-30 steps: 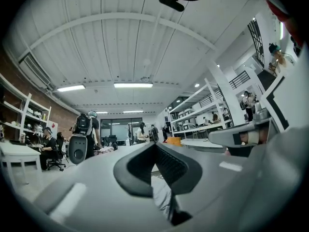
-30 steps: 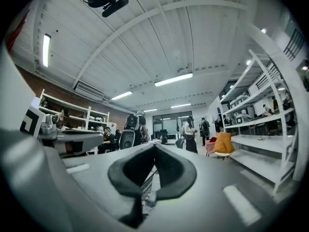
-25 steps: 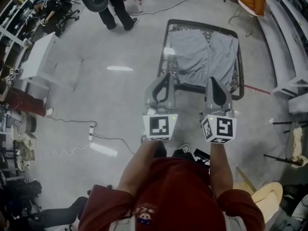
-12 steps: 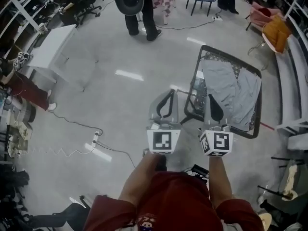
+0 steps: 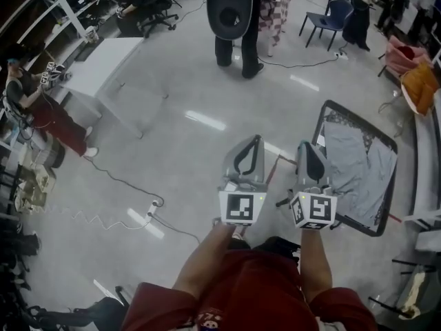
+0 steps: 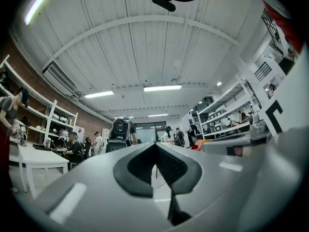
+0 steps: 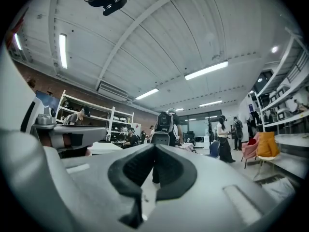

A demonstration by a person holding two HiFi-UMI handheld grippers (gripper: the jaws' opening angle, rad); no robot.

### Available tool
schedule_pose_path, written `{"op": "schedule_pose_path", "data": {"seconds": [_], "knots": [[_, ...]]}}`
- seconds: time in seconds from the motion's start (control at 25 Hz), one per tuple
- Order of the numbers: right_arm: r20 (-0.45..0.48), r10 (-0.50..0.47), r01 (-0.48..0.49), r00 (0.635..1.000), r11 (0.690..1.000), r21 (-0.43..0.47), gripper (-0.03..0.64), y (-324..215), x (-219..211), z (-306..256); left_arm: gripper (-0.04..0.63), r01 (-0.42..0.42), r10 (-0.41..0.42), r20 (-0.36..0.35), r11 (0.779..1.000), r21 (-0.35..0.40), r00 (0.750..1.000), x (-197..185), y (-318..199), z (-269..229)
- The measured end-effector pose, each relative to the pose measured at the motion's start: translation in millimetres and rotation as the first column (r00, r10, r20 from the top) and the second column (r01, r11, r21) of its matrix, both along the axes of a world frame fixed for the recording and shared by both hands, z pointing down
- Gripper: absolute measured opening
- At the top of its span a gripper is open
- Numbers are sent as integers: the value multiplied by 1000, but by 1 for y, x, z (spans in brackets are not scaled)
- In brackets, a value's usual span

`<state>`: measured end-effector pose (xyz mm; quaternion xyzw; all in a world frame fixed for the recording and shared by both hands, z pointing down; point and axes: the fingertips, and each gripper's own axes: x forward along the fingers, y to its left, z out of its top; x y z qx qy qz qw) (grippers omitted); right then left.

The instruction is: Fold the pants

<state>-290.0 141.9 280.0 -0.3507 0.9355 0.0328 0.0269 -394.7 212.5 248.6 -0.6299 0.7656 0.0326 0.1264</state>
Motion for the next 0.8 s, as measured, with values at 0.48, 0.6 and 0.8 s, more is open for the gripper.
{"op": "schedule_pose_path", "data": {"seconds": [0.48,0.6,0.8], "knots": [[22,67,-66,997,997,-44,2,-79,-40,21,3,-65,66,17,997,-33,998,-47,-82,13],[30,117,-116,993,992,-43,2,-110,-49,24,3,-125,125,3,991,-38,992,-56,-121,17],[19,205,-204,979,978,-40,2,-162,-36,29,3,-228,227,-17,974,-16,974,-48,-189,15]]}}
